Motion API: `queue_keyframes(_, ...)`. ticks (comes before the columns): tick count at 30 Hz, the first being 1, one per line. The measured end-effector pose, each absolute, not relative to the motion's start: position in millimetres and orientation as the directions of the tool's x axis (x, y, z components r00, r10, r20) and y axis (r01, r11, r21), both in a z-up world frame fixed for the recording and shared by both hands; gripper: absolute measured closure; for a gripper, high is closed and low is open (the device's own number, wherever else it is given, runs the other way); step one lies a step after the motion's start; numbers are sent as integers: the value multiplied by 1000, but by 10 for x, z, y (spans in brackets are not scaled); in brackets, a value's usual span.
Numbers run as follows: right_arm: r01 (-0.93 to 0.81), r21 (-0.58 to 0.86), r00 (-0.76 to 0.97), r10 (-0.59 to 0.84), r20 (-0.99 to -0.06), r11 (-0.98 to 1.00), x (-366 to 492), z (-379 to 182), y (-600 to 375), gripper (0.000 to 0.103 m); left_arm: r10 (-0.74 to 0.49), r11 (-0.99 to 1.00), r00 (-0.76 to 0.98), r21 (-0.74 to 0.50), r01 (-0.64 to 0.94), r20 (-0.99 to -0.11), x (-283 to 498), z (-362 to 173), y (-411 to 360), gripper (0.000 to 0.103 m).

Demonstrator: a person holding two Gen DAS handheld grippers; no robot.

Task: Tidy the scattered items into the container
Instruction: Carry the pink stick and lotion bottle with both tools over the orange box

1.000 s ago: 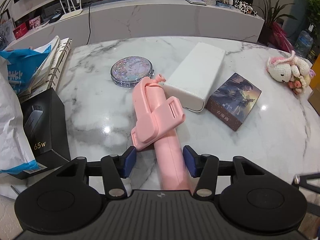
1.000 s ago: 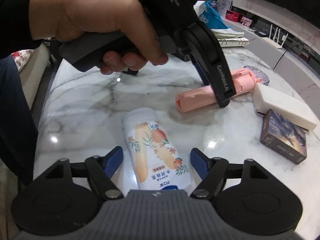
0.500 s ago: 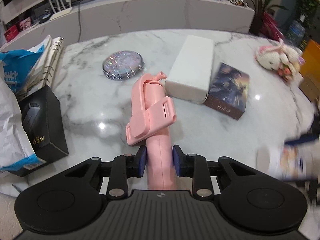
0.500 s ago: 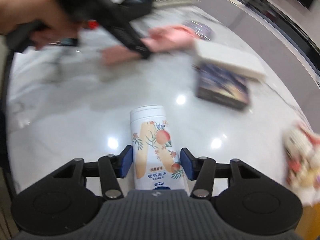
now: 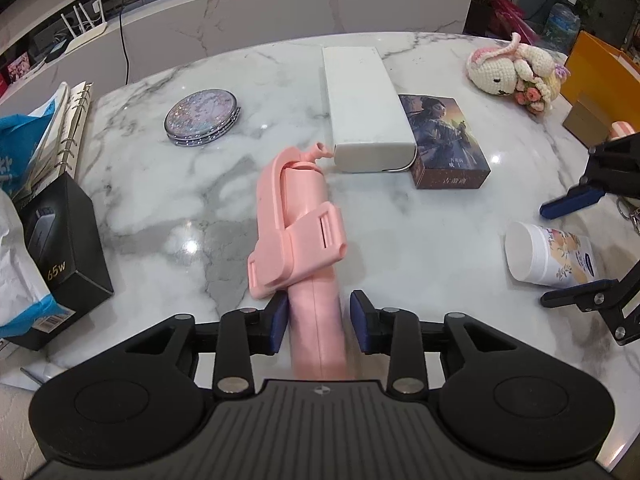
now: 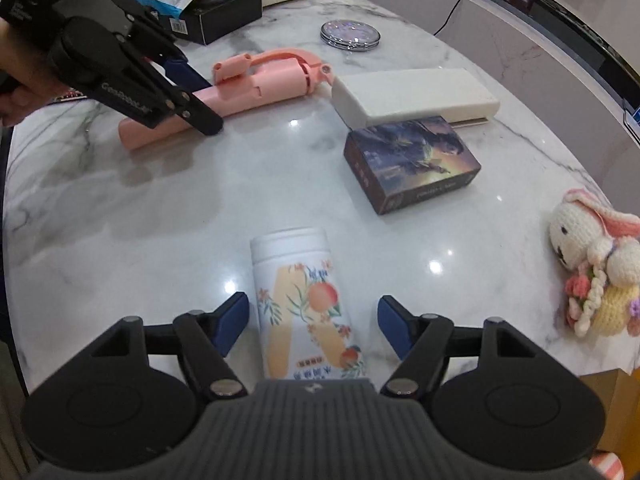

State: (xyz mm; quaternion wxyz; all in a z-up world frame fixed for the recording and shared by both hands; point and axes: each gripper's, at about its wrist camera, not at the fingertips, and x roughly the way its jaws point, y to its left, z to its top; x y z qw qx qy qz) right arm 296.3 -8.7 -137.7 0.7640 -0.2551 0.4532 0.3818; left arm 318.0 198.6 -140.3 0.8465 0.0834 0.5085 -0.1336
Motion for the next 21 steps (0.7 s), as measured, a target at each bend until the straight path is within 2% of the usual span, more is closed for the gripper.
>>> queue_keyframes(3, -810, -13, 273, 357, -894, 587, 3003, -1359, -82, 49, -141, 949, 447, 7, 314, -883, 3178, -1404, 1990, 67)
queue_keyframes(5, -809, -15, 268, 347, -899, 587, 2977, -1352, -84, 49, -141, 950, 449, 7, 313, -883, 3176, -1399, 2005, 70)
queue_keyframes(13, -801, -33, 284, 330, -900, 598, 2918, -1333, -130, 52, -88, 950, 482, 72, 304, -872, 3120, -1377, 1952, 72)
queue_keyframes(21, -787, -38, 313, 346, -884, 616, 2940, -1140, -272, 55, -112, 953, 502, 51, 300, -858, 2990, -1184, 1865, 72)
